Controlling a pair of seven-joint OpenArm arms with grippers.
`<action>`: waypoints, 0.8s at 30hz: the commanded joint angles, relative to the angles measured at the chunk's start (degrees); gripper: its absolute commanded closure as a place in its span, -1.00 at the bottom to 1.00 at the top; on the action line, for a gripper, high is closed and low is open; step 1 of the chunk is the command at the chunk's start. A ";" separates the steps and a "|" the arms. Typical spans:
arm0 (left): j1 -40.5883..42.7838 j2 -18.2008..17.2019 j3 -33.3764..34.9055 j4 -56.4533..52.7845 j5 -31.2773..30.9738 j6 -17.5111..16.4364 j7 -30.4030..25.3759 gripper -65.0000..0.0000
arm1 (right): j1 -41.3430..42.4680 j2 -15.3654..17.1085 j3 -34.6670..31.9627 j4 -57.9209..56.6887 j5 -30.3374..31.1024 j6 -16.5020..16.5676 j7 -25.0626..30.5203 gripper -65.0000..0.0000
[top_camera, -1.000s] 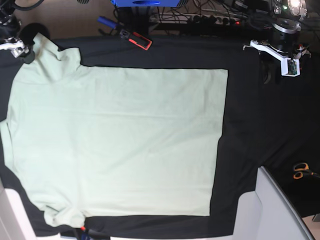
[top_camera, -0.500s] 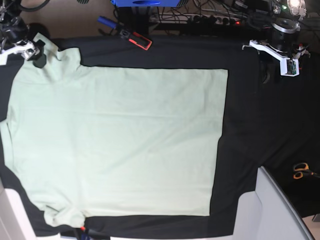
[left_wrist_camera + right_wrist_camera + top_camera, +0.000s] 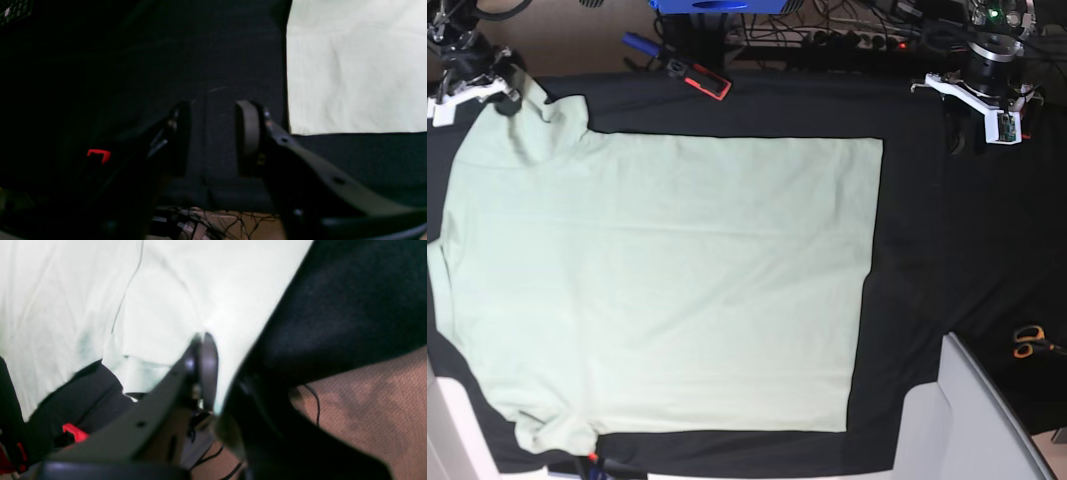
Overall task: Fold the T-shirt properly
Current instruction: 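Move both grippers down to the shirt's shoulder corners and grasp them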
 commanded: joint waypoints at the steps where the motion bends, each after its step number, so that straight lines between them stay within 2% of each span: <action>1: 0.29 0.38 -0.33 0.84 -1.80 0.50 -1.22 0.10 | -0.27 0.68 0.03 0.64 0.68 0.74 0.49 0.99; 4: -0.50 0.30 -0.24 0.75 -7.86 0.41 -1.04 -0.25 | -0.18 0.68 0.03 0.64 0.68 0.74 0.49 1.00; 7: -3.40 0.30 -0.33 -0.75 -14.19 0.32 4.85 -0.40 | -0.18 0.77 -0.06 0.64 0.68 0.82 0.49 1.00; 10: -7.54 0.56 -0.33 -4.18 -18.85 0.32 11.44 -0.41 | -0.18 0.86 -0.06 0.64 0.68 0.82 0.49 1.00; 12: -9.73 0.65 -0.33 -7.78 -21.40 0.23 13.64 -0.41 | -0.18 0.94 -0.06 0.64 0.68 0.91 0.49 1.00; 15: -11.84 0.74 0.11 -12.35 -23.33 0.15 13.90 -0.41 | -0.18 1.12 -0.06 0.64 0.68 0.91 0.49 1.00; 24: -16.50 0.82 7.15 -20.18 -23.25 0.15 13.73 -0.39 | -0.18 1.21 -0.15 0.64 0.68 0.91 0.49 1.00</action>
